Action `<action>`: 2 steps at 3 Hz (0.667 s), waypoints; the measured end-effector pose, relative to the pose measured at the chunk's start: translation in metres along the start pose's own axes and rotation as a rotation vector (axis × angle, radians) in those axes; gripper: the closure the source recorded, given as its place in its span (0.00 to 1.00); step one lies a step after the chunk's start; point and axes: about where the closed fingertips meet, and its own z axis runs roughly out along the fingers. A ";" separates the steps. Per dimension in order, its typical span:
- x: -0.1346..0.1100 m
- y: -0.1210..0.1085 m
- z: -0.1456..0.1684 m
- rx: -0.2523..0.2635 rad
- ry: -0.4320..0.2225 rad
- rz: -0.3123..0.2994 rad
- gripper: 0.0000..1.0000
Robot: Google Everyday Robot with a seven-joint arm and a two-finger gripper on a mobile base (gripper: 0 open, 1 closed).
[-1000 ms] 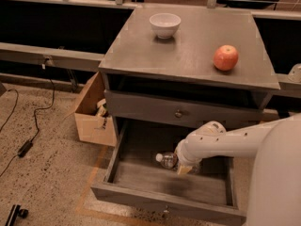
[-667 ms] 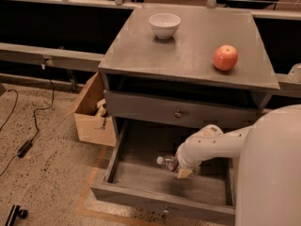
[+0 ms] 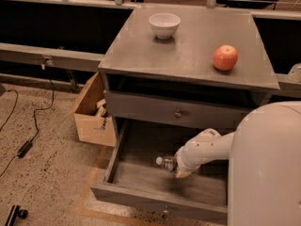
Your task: Place water bottle into middle drawer
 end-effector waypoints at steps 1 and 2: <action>-0.001 0.003 0.003 0.002 -0.005 0.020 0.12; -0.005 0.006 -0.003 0.017 -0.030 0.050 0.00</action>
Offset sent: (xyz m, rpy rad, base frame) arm -0.0118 0.0075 0.0117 0.0856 -0.0237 -0.0767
